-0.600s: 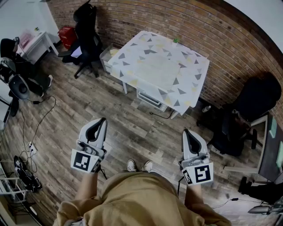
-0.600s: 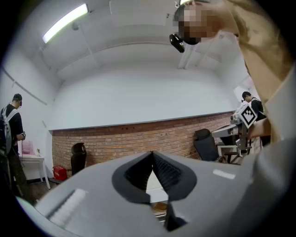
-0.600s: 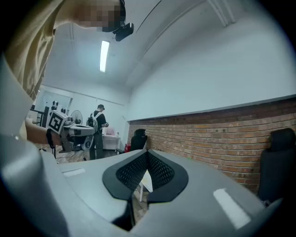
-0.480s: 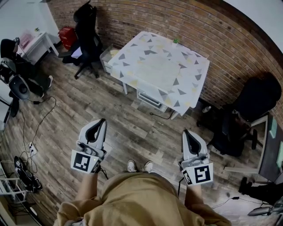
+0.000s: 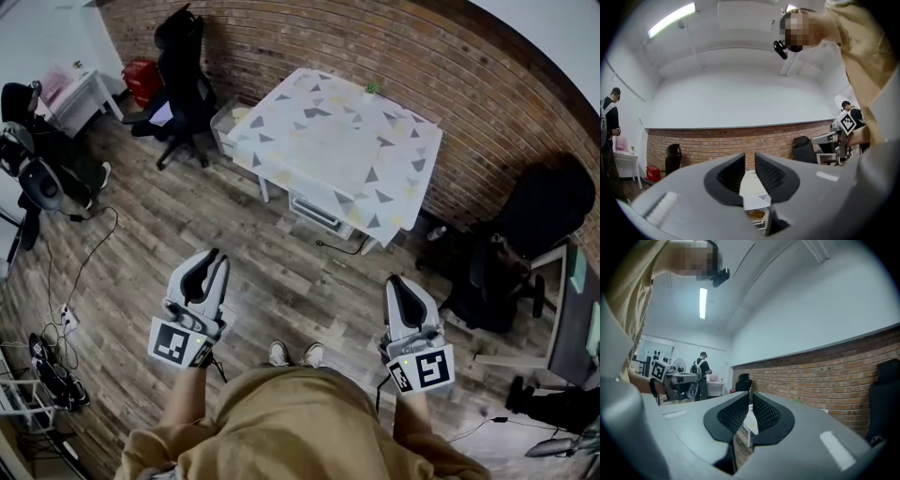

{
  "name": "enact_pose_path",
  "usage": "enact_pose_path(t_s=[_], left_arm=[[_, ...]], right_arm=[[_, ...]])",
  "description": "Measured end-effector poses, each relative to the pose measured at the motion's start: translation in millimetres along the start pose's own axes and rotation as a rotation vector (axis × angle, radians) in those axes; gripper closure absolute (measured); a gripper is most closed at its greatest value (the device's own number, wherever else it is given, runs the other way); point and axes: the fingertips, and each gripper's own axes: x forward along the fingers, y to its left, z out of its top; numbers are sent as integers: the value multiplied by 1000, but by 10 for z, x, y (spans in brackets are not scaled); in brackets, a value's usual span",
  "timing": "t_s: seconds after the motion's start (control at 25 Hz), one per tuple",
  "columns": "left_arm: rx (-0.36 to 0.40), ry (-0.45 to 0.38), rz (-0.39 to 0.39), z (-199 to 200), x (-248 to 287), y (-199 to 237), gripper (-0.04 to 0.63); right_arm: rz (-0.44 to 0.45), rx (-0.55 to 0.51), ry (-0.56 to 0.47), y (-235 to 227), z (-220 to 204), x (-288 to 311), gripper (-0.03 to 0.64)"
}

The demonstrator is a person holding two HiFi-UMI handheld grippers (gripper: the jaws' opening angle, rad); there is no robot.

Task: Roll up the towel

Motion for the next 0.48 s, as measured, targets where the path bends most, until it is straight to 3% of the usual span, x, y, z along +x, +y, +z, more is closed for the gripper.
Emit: enact_pose_path(t_s=[0.08, 0.24, 0.36, 0.48], left_arm=[[1, -7, -2, 3, -8, 4, 486], [16, -19, -9, 15, 9, 19, 342], [3, -15, 10, -21, 23, 92, 131], [-9, -3, 32, -87, 5, 188, 47]], right_arm=[[-12, -16, 14, -37, -23, 5, 600], [-39, -30, 27, -171, -54, 16, 372], [-56, -28, 16, -273, -53, 18, 211], [-57, -27, 34, -300, -102, 42, 125]])
